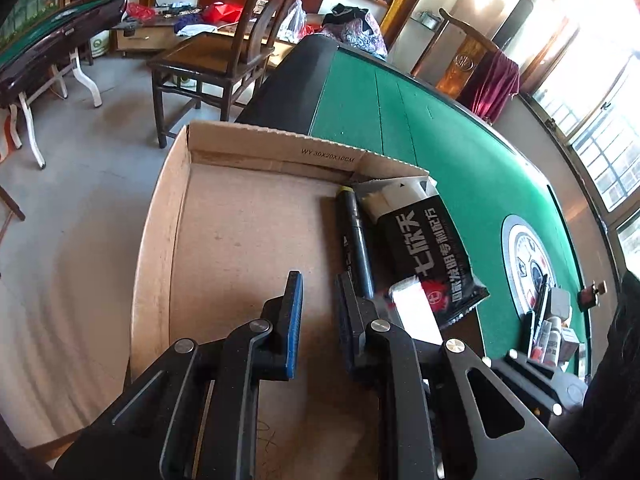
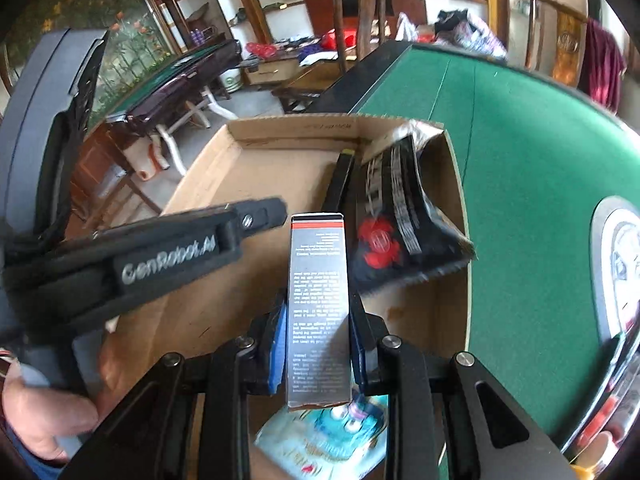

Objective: Organize objects
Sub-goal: 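Release the marker and white box into the tray with both grippers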

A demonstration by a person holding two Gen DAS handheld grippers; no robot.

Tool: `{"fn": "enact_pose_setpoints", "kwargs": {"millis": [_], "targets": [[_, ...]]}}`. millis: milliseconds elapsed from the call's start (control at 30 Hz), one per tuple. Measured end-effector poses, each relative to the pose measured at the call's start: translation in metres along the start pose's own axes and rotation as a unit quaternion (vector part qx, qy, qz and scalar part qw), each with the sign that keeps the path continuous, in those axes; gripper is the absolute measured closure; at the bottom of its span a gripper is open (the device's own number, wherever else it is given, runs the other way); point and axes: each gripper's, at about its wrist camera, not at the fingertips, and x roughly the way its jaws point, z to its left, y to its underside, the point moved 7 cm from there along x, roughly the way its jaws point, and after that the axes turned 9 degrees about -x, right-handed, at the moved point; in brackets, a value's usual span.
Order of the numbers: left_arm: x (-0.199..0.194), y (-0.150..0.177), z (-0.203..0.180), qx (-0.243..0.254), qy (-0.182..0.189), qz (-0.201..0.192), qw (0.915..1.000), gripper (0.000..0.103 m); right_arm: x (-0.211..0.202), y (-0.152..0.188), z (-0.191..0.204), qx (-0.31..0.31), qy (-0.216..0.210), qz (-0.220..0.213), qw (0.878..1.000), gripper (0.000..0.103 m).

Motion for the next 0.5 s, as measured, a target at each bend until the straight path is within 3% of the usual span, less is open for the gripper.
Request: {"fn": "enact_pose_setpoints", "kwargs": {"millis": [233,500], "targets": [[-0.014,0.004,0.005,-0.006,0.011,-0.011,0.9999,0.087,0.005,-0.001,-0.010,0.004,0.016,0.010,1.000,0.076],[-0.029,0.017,-0.003,-0.005,0.028,-0.015,0.9995,0.087,-0.015,0.008,-0.021,0.032,-0.028,-0.006,0.999,0.072]]}}
